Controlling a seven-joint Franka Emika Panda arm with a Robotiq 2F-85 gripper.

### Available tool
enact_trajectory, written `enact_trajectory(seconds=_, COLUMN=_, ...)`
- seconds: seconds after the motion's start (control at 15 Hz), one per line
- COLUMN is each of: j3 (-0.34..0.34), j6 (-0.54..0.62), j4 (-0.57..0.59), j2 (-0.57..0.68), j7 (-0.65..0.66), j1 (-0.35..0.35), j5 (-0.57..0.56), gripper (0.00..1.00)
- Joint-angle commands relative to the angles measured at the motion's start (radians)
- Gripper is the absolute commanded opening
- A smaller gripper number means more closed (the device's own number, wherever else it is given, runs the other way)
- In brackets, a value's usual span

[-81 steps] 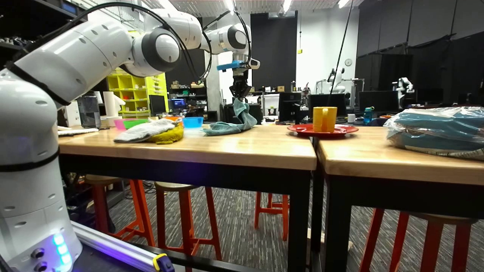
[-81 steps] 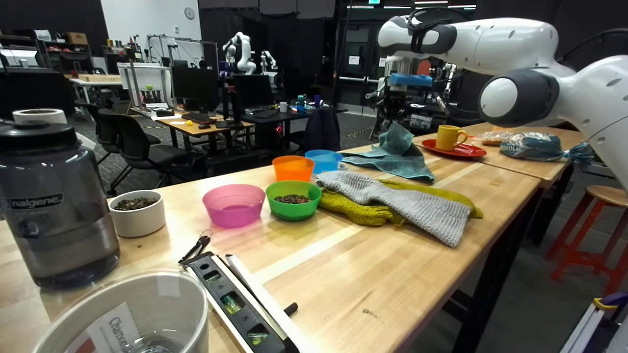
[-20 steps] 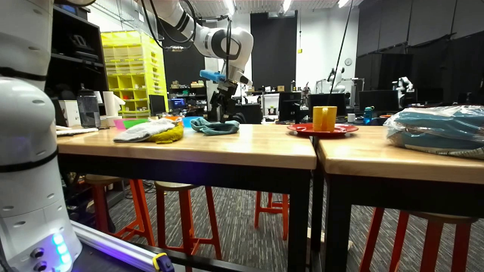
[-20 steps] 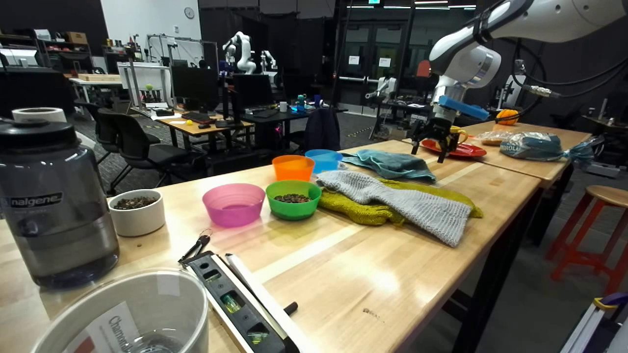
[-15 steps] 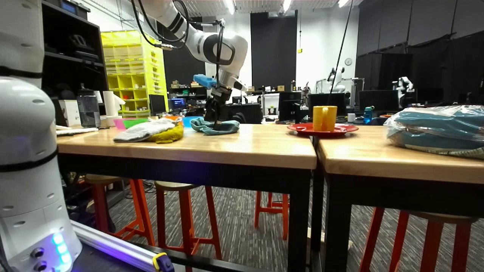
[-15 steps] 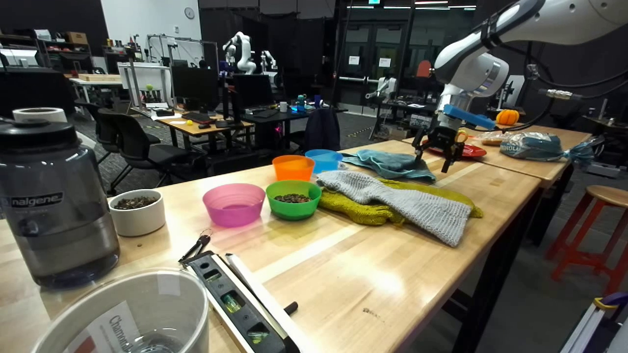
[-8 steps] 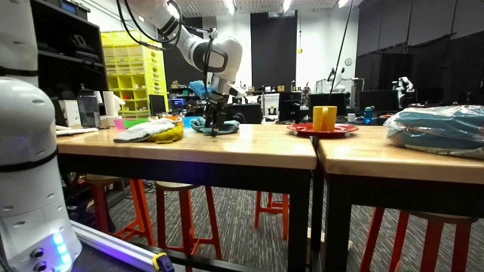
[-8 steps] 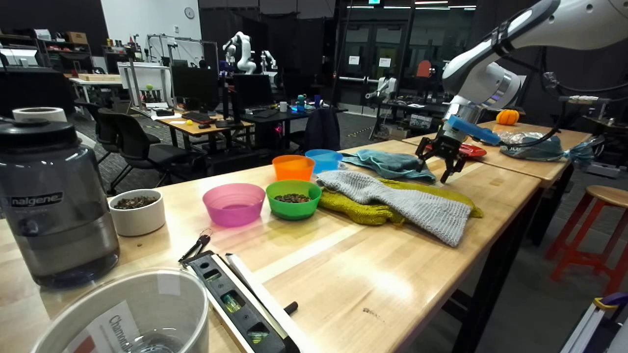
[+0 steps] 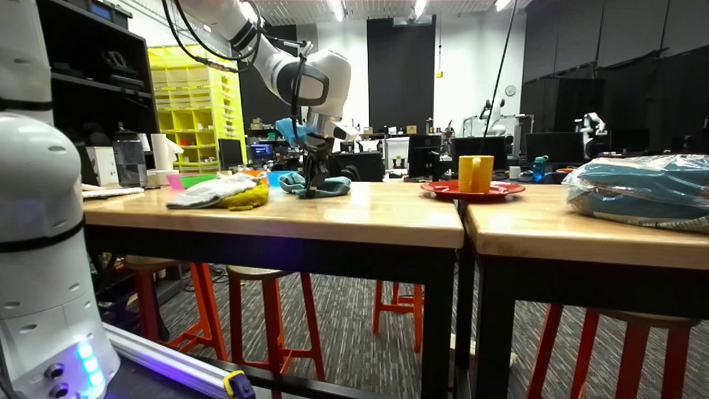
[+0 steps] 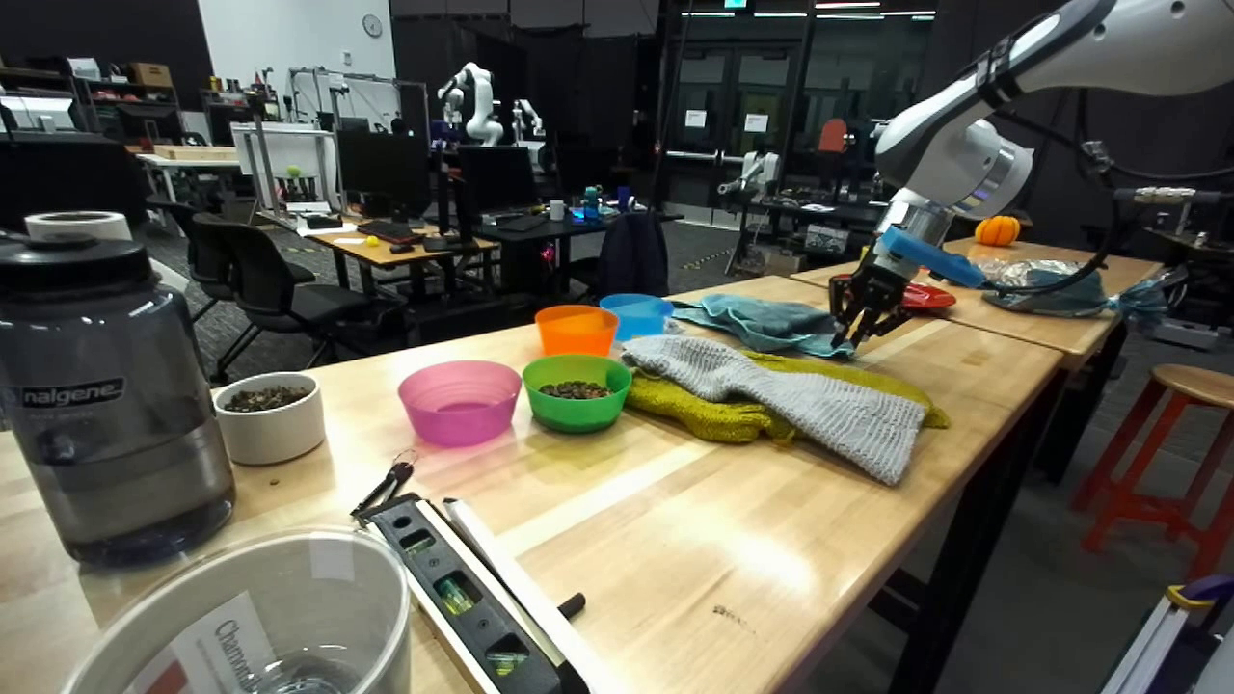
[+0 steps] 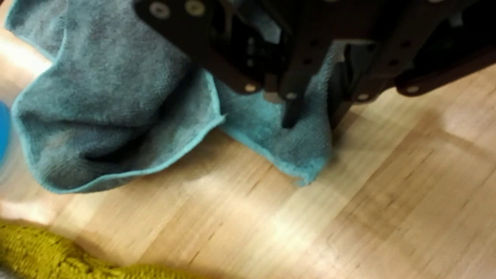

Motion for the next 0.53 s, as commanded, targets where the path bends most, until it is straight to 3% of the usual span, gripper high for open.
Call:
enact_trajectory(seconds=0.0, j3=-0.005, j6=0.018, j4=-0.028, j2=-0.054, j7=0.036, j1=0.016, j5=-0.002, gripper=0.0)
enact_trajectory(seconds=0.47, j3=-0.035, j6=-0.039, j4=-0.009, j2=-0.103, j7=0.044, j1=-0.002, j5=-0.047, gripper=0.0)
